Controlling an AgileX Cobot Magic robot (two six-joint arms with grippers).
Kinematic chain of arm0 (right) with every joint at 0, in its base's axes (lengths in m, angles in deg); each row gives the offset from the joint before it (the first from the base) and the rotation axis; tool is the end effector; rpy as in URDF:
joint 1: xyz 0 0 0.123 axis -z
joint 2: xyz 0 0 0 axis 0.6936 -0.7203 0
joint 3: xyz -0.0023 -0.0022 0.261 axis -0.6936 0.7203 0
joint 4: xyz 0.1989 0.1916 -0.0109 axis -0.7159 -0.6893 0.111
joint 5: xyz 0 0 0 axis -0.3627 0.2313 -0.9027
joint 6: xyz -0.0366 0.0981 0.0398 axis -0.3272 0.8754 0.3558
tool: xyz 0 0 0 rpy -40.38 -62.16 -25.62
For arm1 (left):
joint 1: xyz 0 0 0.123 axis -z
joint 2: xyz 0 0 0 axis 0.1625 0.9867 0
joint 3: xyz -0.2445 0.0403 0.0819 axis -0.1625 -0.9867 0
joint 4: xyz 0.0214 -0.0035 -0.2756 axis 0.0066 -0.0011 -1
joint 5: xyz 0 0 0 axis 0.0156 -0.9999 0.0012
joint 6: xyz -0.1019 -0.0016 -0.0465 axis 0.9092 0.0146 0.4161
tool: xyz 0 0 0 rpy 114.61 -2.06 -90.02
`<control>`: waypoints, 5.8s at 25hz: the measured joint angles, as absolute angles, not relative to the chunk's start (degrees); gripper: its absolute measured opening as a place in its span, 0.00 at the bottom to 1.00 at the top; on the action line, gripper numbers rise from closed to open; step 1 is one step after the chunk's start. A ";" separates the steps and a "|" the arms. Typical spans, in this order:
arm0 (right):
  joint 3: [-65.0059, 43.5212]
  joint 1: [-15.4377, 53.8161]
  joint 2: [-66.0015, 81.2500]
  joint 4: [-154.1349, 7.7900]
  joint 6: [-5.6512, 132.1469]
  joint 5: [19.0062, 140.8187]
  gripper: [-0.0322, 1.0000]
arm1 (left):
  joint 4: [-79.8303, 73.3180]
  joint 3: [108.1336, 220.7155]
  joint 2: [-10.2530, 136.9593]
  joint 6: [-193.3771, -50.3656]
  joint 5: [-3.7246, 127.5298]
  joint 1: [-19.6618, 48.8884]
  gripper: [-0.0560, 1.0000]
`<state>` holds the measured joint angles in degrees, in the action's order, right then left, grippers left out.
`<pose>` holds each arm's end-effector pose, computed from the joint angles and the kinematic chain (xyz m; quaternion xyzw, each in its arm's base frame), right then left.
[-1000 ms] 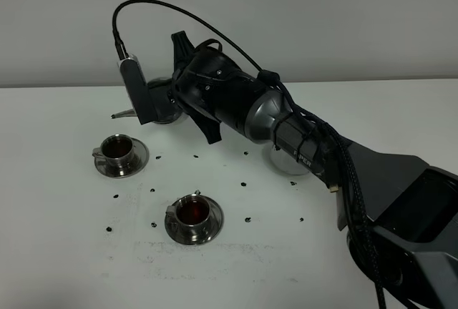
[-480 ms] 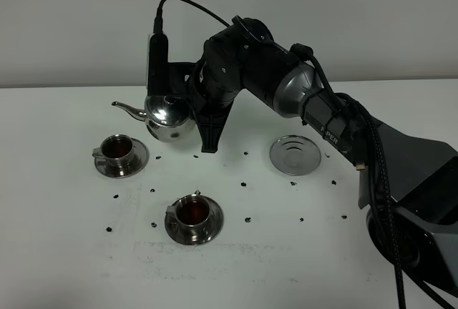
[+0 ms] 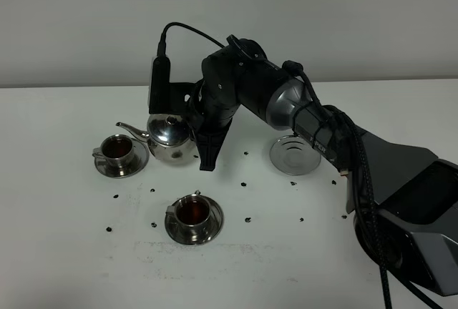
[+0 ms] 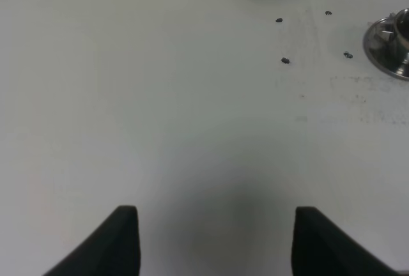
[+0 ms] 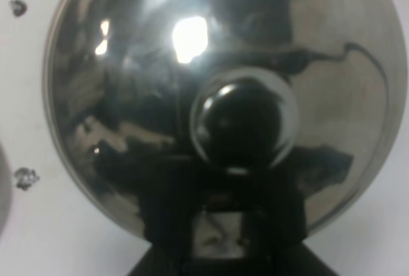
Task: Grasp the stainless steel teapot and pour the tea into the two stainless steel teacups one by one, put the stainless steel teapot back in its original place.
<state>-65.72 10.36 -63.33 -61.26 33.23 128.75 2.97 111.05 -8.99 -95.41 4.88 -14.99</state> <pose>0.4709 0.3045 0.1449 -0.6719 0.6992 -0.0735 0.2329 0.0671 -0.0057 0.2657 0.0156 0.8663 -0.0059 0.4993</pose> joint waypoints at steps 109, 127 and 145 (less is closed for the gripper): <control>-18.08 26.26 -40.22 -59.99 90.78 111.53 0.39 | 2.97 111.05 -8.99 -95.38 4.88 -14.99 0.56; -19.60 25.76 -23.73 -56.96 91.01 111.72 0.41 | 2.97 111.05 -8.99 -95.38 4.88 -14.99 0.56; -5.75 29.46 18.51 -58.56 91.21 138.61 0.41 | 2.97 111.05 -8.99 -95.43 4.88 -14.99 0.56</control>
